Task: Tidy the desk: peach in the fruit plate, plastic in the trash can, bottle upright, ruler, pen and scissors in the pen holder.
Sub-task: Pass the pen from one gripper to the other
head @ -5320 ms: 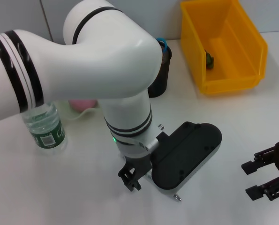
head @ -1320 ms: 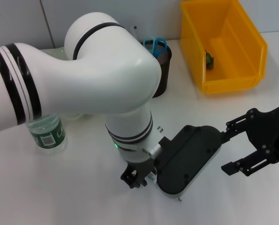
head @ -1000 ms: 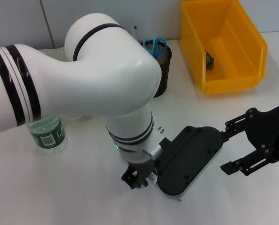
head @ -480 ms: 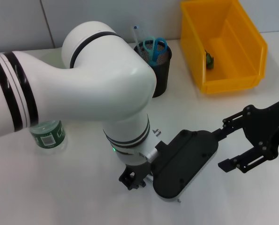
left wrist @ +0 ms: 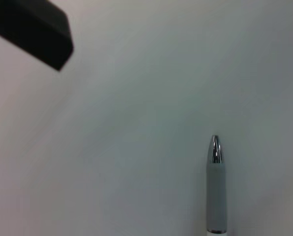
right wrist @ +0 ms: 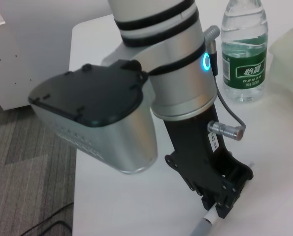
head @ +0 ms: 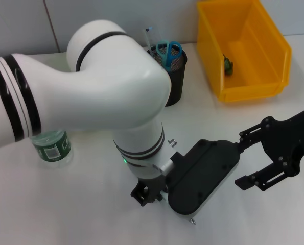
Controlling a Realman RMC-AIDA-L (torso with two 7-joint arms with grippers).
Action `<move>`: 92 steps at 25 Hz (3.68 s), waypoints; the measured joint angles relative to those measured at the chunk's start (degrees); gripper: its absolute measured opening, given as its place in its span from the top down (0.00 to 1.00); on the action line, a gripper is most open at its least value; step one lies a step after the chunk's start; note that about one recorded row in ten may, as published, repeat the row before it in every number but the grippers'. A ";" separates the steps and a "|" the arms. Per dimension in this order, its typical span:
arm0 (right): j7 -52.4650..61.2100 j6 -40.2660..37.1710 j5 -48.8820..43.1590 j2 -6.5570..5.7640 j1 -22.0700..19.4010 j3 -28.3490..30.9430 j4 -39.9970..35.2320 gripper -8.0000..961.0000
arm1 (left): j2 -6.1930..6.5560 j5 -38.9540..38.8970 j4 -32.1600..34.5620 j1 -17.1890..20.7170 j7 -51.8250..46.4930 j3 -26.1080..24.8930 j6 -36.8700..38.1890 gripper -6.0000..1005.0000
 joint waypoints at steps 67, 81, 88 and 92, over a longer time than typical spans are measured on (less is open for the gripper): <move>-35.77 -1.75 33.38 1.73 -15.49 24.96 22.78 0.23 | 0.29 -42.86 7.92 15.33 -57.04 -78.13 27.08 0.86; -60.02 0.78 40.12 1.85 -12.67 25.41 45.45 0.25 | 0.17 -80.61 -8.38 26.68 -38.81 -54.66 10.15 0.86; -71.22 1.20 42.83 1.94 -10.32 25.59 54.75 0.25 | 0.00 -101.82 -19.85 26.79 -27.28 -42.90 9.78 0.86; -75.95 0.89 44.08 2.04 -9.25 26.56 58.64 0.26 | -0.01 -115.51 -20.86 29.20 -21.79 -33.88 9.42 0.86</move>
